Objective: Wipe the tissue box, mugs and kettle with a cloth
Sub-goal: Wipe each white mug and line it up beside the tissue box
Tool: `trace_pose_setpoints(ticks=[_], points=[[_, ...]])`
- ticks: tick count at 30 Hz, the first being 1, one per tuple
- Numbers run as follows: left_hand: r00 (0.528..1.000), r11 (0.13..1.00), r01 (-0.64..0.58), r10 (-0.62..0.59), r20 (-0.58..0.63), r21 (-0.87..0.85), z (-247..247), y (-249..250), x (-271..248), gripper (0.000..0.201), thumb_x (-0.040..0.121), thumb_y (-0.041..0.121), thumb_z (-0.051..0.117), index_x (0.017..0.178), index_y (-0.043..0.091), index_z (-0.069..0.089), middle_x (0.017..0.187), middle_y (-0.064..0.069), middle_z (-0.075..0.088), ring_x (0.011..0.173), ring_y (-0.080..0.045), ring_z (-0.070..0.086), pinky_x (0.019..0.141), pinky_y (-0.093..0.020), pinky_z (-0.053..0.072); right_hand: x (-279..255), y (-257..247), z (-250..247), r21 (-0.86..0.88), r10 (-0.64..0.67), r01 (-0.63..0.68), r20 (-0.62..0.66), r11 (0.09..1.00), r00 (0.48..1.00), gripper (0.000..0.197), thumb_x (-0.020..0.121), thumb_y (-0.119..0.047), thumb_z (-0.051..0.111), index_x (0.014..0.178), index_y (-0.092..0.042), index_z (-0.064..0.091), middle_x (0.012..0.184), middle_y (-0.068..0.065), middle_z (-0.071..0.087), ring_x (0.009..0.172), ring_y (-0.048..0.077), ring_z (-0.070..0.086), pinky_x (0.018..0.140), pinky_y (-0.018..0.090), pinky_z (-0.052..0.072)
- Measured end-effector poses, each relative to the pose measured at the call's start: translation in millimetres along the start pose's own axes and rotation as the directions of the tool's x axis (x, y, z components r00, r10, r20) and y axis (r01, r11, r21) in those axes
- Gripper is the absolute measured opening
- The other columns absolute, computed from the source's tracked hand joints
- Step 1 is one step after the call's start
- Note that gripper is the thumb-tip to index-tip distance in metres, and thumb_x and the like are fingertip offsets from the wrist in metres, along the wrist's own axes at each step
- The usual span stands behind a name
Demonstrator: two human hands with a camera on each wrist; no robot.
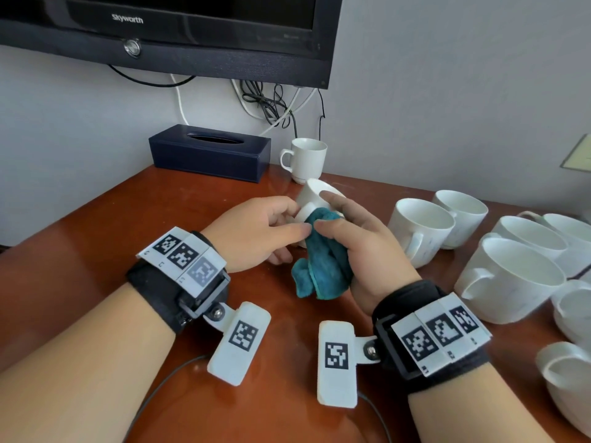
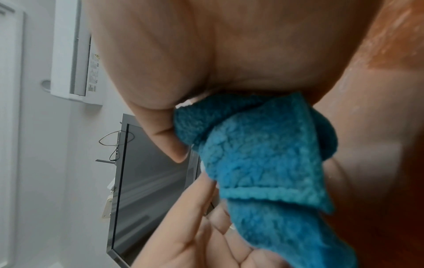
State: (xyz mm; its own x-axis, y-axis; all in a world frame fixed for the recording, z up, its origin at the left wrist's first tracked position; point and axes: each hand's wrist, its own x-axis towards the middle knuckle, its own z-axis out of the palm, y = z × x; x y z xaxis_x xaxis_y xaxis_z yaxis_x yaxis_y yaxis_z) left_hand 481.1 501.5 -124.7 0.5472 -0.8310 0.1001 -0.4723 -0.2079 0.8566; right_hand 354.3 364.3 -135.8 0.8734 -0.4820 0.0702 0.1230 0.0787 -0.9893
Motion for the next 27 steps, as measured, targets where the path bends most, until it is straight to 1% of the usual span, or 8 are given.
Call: trace_pose_setpoints(ticks=[3, 5, 8, 11, 14, 18, 21, 27], points=[[0.999, 0.999, 0.035, -0.034, 0.020, -0.036, 1.3, -0.4, -1.0, 0.015, 0.102, 0.034, 0.063, 0.109, 0.023, 0.071, 0.093, 0.009, 0.079, 0.083, -0.015, 0.078, 0.082, -0.038, 0.065, 0.0, -0.1, -0.3, 0.061, 0.026, -0.026, -0.006, 0.998, 1.000, 0.056, 0.077, -0.017, 0.067, 0.133, -0.023, 0.068, 0.126, 0.011, 0.072, 0.117, 0.031, 0.070, 0.105, 0.054, 0.053], [0.998, 0.994, 0.056, -0.055, 0.004, -0.090, 0.7, -1.2, 0.3, 0.017, 0.103, 0.035, 0.061, 0.107, 0.022, 0.070, 0.094, 0.002, 0.079, 0.085, -0.017, 0.079, 0.083, -0.040, 0.065, 0.7, -1.5, -2.5, 0.096, 0.031, -0.026, -0.053, 0.995, 0.998, 0.045, 0.085, -0.010, 0.065, 0.129, -0.019, 0.071, 0.123, 0.014, 0.073, 0.115, 0.034, 0.070, 0.103, 0.052, 0.055], [0.989, 0.981, 0.114, -0.127, -0.079, -0.159, -2.2, -0.8, 2.5, 0.030, 0.105, 0.040, 0.055, 0.103, 0.013, 0.067, 0.099, -0.007, 0.077, 0.083, -0.021, 0.079, 0.084, -0.045, 0.065, 2.9, -2.7, -8.6, 0.136, 0.043, -0.018, -0.181, 0.991, 0.983, 0.032, 0.096, -0.003, 0.059, 0.121, -0.015, 0.074, 0.118, 0.013, 0.072, 0.103, 0.027, 0.070, 0.091, 0.044, 0.058], [0.974, 0.964, 0.173, -0.197, -0.111, -0.201, -2.6, -0.3, 4.2, 0.040, 0.106, 0.045, 0.051, 0.105, 0.007, 0.064, 0.104, -0.011, 0.073, 0.082, -0.023, 0.079, 0.085, -0.046, 0.065, 4.8, -1.6, -10.9, 0.130, 0.065, -0.034, -0.245, 0.991, 0.967, 0.027, 0.095, -0.005, 0.057, 0.116, -0.013, 0.072, 0.110, 0.012, 0.072, 0.093, 0.022, 0.068, 0.080, 0.041, 0.058], [0.962, 0.952, 0.212, -0.244, -0.125, -0.222, -2.2, -0.6, 6.1, 0.041, 0.107, 0.046, 0.049, 0.107, 0.007, 0.063, 0.105, -0.011, 0.072, 0.081, -0.023, 0.079, 0.083, -0.044, 0.065, 4.4, -1.7, -10.7, 0.168, 0.109, -0.063, -0.278, 0.984, 0.954, 0.021, 0.094, -0.006, 0.057, 0.111, -0.011, 0.067, 0.097, 0.009, 0.067, 0.081, 0.022, 0.065, 0.068, 0.039, 0.054], [0.947, 0.937, 0.243, -0.285, -0.150, -0.250, -3.9, -3.0, 7.6, 0.042, 0.109, 0.044, 0.047, 0.108, 0.005, 0.064, 0.105, -0.013, 0.073, 0.080, -0.024, 0.079, 0.083, -0.044, 0.065, 3.7, -0.1, -11.2, 0.153, 0.144, -0.105, -0.268, 0.983, 0.953, 0.036, 0.093, -0.007, 0.058, 0.125, -0.021, 0.067, 0.114, 0.009, 0.068, 0.098, 0.025, 0.067, 0.075, 0.039, 0.055], [0.935, 0.931, 0.262, -0.310, -0.173, -0.253, -6.0, -3.5, 8.5, 0.038, 0.109, 0.042, 0.048, 0.110, 0.009, 0.065, 0.105, -0.011, 0.073, 0.079, -0.023, 0.079, 0.079, -0.040, 0.066, 3.0, -1.0, -8.9, 0.144, 0.162, -0.130, -0.243, 0.981, 0.956, 0.037, 0.094, -0.007, 0.058, 0.126, -0.022, 0.068, 0.119, 0.010, 0.069, 0.105, 0.027, 0.069, 0.078, 0.040, 0.056], [0.915, 0.918, 0.300, -0.354, -0.192, -0.261, -8.4, -3.3, 8.8, 0.026, 0.108, 0.044, 0.051, 0.115, 0.022, 0.063, 0.102, -0.008, 0.075, 0.076, -0.021, 0.079, 0.077, -0.041, 0.066, 1.0, -3.0, -8.3, 0.126, 0.166, -0.143, -0.201, 0.982, 0.965, 0.037, 0.094, -0.005, 0.055, 0.125, -0.020, 0.070, 0.117, 0.010, 0.072, 0.104, 0.027, 0.070, 0.079, 0.040, 0.056]])
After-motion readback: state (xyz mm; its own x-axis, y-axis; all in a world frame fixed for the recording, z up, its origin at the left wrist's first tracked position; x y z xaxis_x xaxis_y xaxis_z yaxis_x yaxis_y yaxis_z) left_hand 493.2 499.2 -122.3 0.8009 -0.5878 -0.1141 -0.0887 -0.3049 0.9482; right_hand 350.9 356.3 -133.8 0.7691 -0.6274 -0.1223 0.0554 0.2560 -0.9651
